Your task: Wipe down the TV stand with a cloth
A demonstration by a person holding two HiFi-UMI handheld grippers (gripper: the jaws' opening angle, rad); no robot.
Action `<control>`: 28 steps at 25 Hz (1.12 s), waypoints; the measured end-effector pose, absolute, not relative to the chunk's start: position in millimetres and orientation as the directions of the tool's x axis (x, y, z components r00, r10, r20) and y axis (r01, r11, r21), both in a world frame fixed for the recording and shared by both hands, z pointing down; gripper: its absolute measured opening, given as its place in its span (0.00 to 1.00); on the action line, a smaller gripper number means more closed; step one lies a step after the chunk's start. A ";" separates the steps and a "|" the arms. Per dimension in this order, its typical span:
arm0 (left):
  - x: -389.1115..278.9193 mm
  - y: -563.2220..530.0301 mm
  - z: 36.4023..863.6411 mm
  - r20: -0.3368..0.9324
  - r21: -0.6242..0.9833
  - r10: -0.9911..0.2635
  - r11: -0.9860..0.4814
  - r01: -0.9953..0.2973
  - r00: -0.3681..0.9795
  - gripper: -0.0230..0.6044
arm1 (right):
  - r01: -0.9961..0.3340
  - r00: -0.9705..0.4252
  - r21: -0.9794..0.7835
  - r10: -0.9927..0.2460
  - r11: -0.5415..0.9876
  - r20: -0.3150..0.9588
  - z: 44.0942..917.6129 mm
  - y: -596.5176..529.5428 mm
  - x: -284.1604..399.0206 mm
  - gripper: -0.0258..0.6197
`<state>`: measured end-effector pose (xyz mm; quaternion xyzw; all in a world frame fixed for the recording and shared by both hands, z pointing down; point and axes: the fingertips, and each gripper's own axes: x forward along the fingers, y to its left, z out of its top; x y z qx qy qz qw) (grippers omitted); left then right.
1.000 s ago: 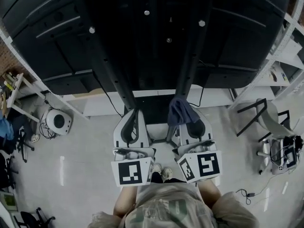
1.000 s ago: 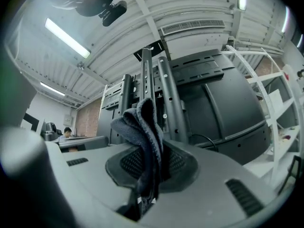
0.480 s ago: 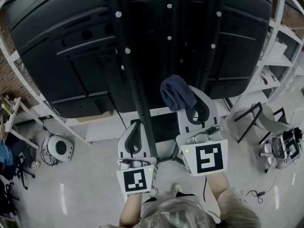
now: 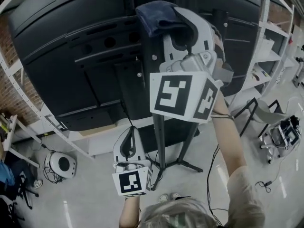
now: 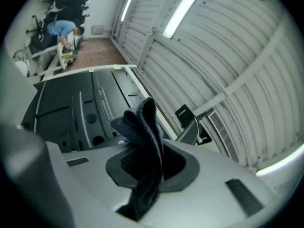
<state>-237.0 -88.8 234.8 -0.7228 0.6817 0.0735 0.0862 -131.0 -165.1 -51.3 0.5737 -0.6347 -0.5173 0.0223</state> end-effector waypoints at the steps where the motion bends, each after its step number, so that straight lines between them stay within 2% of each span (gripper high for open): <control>1: -236.5 -88.4 233.4 -0.228 -0.017 -0.972 -0.059 -0.998 0.061 0.06 | -0.669 -0.341 0.708 -0.754 -0.225 -0.562 -57.8 -166.1 -138.1 0.13; 6: -228.9 -93.3 229.3 -0.247 -0.022 -0.965 -0.089 -0.996 0.092 0.06 | -0.494 -0.359 0.816 -0.784 -0.300 -0.506 -59.5 -179.5 -166.5 0.13; 10: -227.6 -94.2 232.5 -0.240 -0.031 -0.966 -0.090 -0.995 0.095 0.06 | -0.412 -0.359 0.851 -0.800 -0.325 -0.480 -46.4 -190.0 -175.7 0.13; 14: -231.1 -93.9 235.3 -0.226 -0.023 -0.970 -0.083 -0.996 0.086 0.06 | -0.390 -0.343 0.850 -0.800 -0.355 -0.492 -42.5 -191.3 -177.5 0.13; 28: -229.5 -99.4 248.0 -0.214 -0.006 -0.973 -0.093 -0.996 0.092 0.06 | -0.390 -0.361 0.872 -0.823 -0.295 -0.439 -4.6 -188.0 -173.2 0.13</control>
